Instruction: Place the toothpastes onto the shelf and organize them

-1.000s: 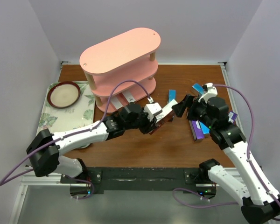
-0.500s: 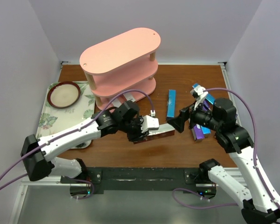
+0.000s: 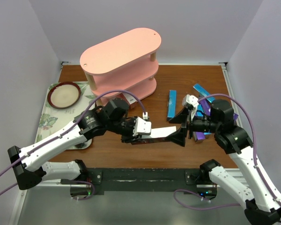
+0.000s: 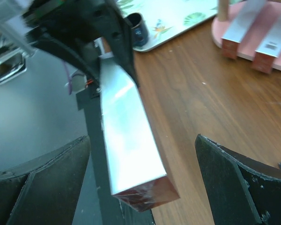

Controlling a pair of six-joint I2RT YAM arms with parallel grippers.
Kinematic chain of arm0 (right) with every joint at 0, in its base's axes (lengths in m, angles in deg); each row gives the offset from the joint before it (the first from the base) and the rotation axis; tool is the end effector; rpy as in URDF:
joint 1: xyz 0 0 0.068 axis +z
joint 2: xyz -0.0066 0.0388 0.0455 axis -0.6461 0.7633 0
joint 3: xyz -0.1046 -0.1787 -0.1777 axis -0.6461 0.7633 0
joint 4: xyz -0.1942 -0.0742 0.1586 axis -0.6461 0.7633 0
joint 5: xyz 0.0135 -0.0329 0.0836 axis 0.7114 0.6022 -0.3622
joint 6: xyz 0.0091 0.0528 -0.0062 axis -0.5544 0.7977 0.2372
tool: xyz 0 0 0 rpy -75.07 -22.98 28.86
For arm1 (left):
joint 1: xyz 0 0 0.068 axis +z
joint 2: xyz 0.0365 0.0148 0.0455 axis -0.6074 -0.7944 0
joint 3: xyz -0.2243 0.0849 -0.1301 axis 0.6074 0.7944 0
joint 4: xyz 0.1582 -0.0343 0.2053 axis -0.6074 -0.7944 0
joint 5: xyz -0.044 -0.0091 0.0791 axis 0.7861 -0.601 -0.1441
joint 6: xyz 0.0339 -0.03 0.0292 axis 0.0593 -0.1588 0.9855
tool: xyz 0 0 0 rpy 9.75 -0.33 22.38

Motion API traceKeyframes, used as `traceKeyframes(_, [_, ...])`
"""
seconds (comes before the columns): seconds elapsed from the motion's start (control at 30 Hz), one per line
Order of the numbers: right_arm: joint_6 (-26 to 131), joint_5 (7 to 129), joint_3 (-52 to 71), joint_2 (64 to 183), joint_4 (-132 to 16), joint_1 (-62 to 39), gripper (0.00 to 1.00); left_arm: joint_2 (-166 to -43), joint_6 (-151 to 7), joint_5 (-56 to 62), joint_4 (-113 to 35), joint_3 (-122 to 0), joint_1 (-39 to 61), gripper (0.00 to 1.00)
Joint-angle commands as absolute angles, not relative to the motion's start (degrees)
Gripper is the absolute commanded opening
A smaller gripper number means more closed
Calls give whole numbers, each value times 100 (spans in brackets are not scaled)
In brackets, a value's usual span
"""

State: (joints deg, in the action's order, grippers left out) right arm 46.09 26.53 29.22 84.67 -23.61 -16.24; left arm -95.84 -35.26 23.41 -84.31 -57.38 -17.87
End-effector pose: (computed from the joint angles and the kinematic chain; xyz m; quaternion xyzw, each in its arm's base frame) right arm 0.1171 0.0815 0.3708 -0.3806 0.6900 0.4420 0.4285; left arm 0.1203 -0.2035 0.3558 0.6463 0.6088 -0.3219 0.3286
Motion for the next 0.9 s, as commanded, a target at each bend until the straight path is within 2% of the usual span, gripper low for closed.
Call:
traceKeyframes(0.0, [4164,2279,2892,8457,-2188,-1388,99,-9666,-3347,2515,-8414,-6006,-1788,23])
traceKeyframes(0.37, [3654,3034,2821,8738,-1608,-685,96,-9816,-3347,2638,-8457,-6200,-1788,23])
traceKeyframes(0.67, [3575,3245,2883,8844,-1599,-527,86,-9754,-3276,2814,-8466,-6270,-1788,23])
traceKeyframes(0.87, [3531,3272,2892,8827,-1564,-483,61,-9728,-3232,2823,-8519,-6279,-1788,24])
